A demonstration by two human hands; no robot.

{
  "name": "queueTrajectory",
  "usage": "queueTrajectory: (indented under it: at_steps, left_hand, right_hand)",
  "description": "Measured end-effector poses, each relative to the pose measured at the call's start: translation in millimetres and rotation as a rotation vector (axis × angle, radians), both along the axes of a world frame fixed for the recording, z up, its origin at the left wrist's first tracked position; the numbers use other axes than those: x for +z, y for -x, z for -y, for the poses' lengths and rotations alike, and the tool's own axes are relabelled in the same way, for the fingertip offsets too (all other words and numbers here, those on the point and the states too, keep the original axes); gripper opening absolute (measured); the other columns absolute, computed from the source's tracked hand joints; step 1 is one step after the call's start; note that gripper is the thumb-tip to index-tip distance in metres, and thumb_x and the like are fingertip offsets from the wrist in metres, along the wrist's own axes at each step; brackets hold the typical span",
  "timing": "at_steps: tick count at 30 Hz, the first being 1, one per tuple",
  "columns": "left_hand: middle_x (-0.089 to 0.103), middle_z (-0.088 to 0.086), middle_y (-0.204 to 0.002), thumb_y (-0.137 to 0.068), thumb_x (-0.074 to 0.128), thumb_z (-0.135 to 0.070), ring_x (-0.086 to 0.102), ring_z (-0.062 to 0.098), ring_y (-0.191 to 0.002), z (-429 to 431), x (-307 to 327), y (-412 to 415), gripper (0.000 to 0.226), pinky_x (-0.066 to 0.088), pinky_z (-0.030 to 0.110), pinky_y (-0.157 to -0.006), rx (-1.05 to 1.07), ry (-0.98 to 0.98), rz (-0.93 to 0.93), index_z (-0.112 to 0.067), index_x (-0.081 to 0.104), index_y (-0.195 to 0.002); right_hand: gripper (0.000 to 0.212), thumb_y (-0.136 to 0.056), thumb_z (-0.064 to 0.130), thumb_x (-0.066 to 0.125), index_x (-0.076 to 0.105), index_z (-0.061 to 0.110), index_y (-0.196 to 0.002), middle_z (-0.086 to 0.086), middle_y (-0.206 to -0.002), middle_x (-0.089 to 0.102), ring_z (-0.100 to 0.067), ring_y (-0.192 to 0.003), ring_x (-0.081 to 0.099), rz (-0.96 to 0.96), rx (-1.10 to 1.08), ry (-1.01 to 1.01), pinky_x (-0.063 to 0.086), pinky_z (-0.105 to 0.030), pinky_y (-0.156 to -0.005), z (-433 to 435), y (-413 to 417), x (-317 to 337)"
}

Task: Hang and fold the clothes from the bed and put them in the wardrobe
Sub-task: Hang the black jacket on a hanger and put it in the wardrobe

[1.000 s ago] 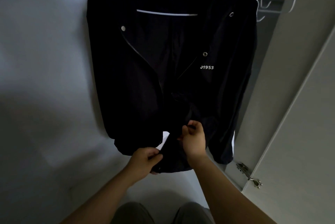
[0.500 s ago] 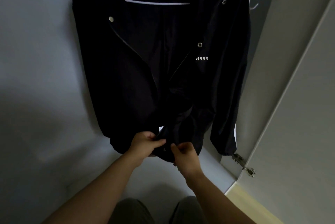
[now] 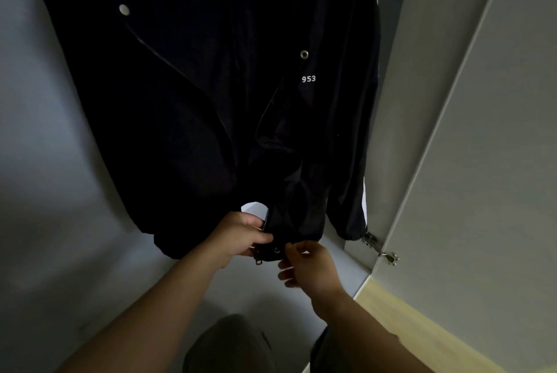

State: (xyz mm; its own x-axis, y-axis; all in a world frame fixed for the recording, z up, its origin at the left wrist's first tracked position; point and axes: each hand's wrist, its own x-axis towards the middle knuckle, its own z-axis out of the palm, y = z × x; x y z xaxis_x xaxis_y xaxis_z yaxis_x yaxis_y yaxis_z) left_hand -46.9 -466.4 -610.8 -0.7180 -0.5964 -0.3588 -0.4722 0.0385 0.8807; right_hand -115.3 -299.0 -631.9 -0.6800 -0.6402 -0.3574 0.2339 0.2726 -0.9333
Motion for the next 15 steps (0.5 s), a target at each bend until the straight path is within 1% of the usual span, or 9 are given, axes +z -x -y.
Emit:
queueTrajectory:
  at_steps: [2,4,7,8,10,12,15]
  left_hand:
    - [0.078,0.003,-0.085,-0.08,0.082,-0.009,0.076,0.015,-0.077,-2.3,-2.1,1.4,0.018,0.058,0.025,-0.061,0.014,-0.009,-0.015,-0.012,0.075,-0.096]
    - [0.078,0.004,-0.084,-0.08,0.082,-0.008,0.076,0.017,-0.077,-3.0,-3.8,4.0,0.016,0.058,0.026,-0.061,0.032,-0.015,-0.03,-0.011,0.075,-0.095]
    - [0.078,0.006,-0.083,-0.081,0.081,-0.007,0.076,0.02,-0.076,-5.1,-2.3,8.5,0.01,0.058,0.026,-0.059,0.023,-0.043,-0.058,-0.008,0.076,-0.09]
    - [0.077,0.008,-0.081,-0.081,0.081,-0.006,0.076,0.021,-0.075,-6.5,-1.9,10.6,0.009,0.058,0.026,-0.058,0.02,-0.059,-0.064,-0.007,0.075,-0.088]
    - [0.076,0.008,-0.076,-0.081,0.08,-0.003,0.076,0.024,-0.071,-9.6,-3.5,15.3,0.009,0.058,0.027,-0.057,0.032,-0.086,-0.079,-0.003,0.072,-0.086]
    - [0.074,0.007,-0.07,-0.08,0.081,-0.002,0.075,0.024,-0.066,-10.5,-7.1,20.9,0.012,0.059,0.03,-0.057,0.053,-0.079,-0.093,-0.001,0.07,-0.085]
    - [0.071,0.01,-0.074,-0.08,0.082,-0.004,0.075,0.024,-0.064,-8.1,-13.4,29.3,0.018,0.059,0.03,-0.055,0.103,-0.075,-0.111,-0.001,0.067,-0.09]
  right_hand:
    - [0.017,-0.102,0.031,0.056,0.064,0.016,-0.099,-0.007,-0.078,0.074,-0.02,-0.065,0.072,-0.008,0.029,-0.055,0.058,-0.032,-0.063,-4.6,-3.1,-0.8]
    - [0.024,-0.101,0.036,0.057,0.065,0.014,-0.101,-0.006,-0.075,0.075,-0.021,-0.065,0.072,-0.002,0.03,-0.06,0.059,-0.031,-0.062,-5.8,-6.7,-1.6]
    - [0.031,-0.1,0.041,0.057,0.068,0.012,-0.097,-0.006,-0.076,0.075,-0.025,-0.069,0.074,0.006,0.032,-0.058,0.061,-0.038,-0.067,-3.7,-9.1,1.5]
    - [0.034,-0.099,0.043,0.058,0.068,0.011,-0.096,-0.007,-0.077,0.076,-0.026,-0.07,0.074,0.028,0.037,-0.064,0.062,-0.039,-0.067,-3.0,-8.9,3.1]
    - [0.039,-0.097,0.047,0.06,0.07,0.009,-0.096,-0.009,-0.08,0.076,-0.026,-0.07,0.075,0.099,0.054,-0.078,0.063,-0.036,-0.064,-1.5,-8.2,5.7]
    - [0.04,-0.094,0.046,0.065,0.071,0.007,-0.098,-0.009,-0.083,0.077,-0.024,-0.072,0.075,0.176,0.048,-0.069,0.062,-0.033,-0.063,0.4,-6.6,5.8]
    - [0.031,-0.092,0.035,0.072,0.071,0.005,-0.099,-0.015,-0.09,0.076,-0.028,-0.078,0.076,0.257,-0.031,-0.015,0.063,-0.035,-0.068,4.6,-2.9,1.1]
